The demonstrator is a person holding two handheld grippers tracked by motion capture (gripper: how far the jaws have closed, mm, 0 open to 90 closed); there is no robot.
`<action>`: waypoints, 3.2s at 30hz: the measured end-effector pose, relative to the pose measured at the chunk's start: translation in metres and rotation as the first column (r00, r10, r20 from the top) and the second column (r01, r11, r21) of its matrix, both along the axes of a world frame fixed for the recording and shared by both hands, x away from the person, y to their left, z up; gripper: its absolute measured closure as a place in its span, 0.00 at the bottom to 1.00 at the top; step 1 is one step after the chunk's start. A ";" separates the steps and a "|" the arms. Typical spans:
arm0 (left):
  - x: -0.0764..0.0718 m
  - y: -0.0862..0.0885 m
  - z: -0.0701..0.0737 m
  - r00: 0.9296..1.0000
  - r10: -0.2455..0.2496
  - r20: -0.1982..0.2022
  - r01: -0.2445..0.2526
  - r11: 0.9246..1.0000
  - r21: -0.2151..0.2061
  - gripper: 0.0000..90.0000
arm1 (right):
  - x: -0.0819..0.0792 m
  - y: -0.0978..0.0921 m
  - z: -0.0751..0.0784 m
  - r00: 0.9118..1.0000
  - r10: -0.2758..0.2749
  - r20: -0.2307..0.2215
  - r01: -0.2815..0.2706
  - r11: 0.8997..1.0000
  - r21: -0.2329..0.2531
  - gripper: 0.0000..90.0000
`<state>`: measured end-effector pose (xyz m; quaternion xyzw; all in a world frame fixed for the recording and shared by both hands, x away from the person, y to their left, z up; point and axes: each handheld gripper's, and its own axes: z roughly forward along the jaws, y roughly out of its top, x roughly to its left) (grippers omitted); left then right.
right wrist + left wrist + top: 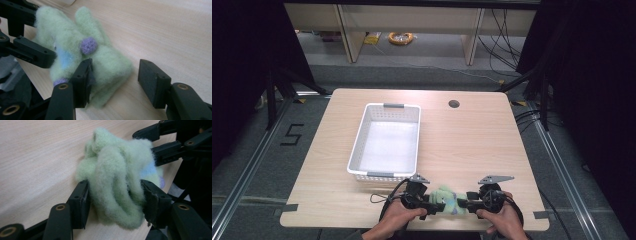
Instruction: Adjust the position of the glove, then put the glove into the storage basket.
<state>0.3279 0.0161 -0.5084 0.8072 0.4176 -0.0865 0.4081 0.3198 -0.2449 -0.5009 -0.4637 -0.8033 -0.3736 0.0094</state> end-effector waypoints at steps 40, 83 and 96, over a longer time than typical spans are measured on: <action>-0.010 0.007 0.005 0.993 -0.097 0.066 0.100 0.994 -0.049 0.77 | -0.005 -0.001 0.000 0.996 0.078 0.039 -0.082 0.988 0.131 0.84; 0.011 0.091 0.103 0.994 -0.008 0.111 0.016 0.997 -0.079 0.77 | 0.040 0.078 0.095 0.967 0.207 0.150 -0.226 0.965 0.129 0.84; 0.035 0.129 0.120 0.996 0.018 0.083 -0.013 0.998 -0.063 0.77 | 0.070 0.117 0.116 0.962 0.236 0.140 -0.252 0.962 0.110 0.84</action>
